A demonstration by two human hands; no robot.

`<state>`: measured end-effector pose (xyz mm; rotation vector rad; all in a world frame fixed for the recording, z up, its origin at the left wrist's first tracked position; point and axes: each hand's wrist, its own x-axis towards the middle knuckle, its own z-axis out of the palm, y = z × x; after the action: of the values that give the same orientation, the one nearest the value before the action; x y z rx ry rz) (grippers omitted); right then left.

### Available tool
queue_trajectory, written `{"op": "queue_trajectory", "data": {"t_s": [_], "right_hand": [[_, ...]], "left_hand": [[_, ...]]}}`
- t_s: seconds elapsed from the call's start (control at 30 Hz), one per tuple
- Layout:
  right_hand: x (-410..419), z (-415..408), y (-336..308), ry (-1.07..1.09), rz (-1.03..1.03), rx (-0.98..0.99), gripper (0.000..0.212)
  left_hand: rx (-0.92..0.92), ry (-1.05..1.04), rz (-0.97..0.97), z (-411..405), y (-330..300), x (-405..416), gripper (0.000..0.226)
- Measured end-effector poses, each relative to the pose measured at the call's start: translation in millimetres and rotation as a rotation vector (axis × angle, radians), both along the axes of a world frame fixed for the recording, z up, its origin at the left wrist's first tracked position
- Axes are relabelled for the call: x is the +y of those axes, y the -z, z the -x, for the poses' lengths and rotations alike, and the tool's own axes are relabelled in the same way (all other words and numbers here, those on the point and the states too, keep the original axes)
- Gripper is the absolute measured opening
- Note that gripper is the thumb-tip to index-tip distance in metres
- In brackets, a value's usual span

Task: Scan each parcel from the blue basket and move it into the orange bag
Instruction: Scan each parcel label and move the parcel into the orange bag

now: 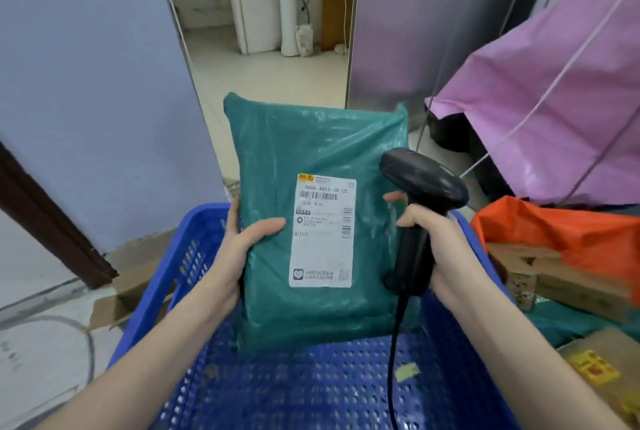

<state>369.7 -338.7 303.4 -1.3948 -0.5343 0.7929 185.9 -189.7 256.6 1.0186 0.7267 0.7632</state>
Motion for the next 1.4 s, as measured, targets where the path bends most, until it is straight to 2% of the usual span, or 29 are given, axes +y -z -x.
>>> {"op": "queue_trajectory", "data": {"t_s": [0.1, 0.23, 0.27, 0.33, 0.37, 0.53, 0.73, 0.9, 1.2, 1.4], "right_hand": [[-0.4, 6.9, -7.9, 0.065, -0.056, -0.126, 0.030], [9.8, 13.1, -7.4, 0.173, -0.061, -0.223, 0.056], [12.7, 16.1, -7.3, 0.183, -0.049, -0.216, 0.050], [21.2, 20.9, -7.2, 0.109, -0.025, -0.193, 0.012], [24.9, 23.8, -7.2, 0.048, -0.028, -0.172, 0.007], [40.7, 48.6, -11.3, -0.140, -0.030, 0.046, 0.021], [45.8, 48.7, -7.8, -0.133, 0.034, 0.195, 0.015], [43.9, 48.6, -7.0, -0.148, 0.080, 0.199, 0.019], [40.4, 47.7, -10.8, -0.198, 0.090, 0.034, 0.021], [40.5, 46.7, -11.9, -0.212, 0.056, 0.091, 0.014]], "left_hand": [[-0.073, -0.057, -0.032, -9.1, -6.4, -4.1, 0.099], [-0.105, -0.135, -0.043, -28.7, -6.9, 2.3, 0.105], [-0.106, -0.150, -0.041, -30.9, -5.6, 5.6, 0.106], [-0.097, -0.178, -0.033, -31.0, -2.3, 12.0, 0.104], [-0.092, -0.193, -0.033, -29.7, -0.6, 14.6, 0.104], [-0.099, -0.251, -0.043, -22.5, 3.8, 21.3, 0.099], [-0.114, -0.281, -0.039, -21.8, 4.2, 22.0, 0.108], [-0.114, -0.267, -0.031, -22.6, 4.2, 17.6, 0.111], [-0.077, -0.250, -0.054, -21.5, 3.7, 13.3, 0.111], [-0.082, -0.248, -0.046, -22.1, 2.0, 11.8, 0.112]]}}
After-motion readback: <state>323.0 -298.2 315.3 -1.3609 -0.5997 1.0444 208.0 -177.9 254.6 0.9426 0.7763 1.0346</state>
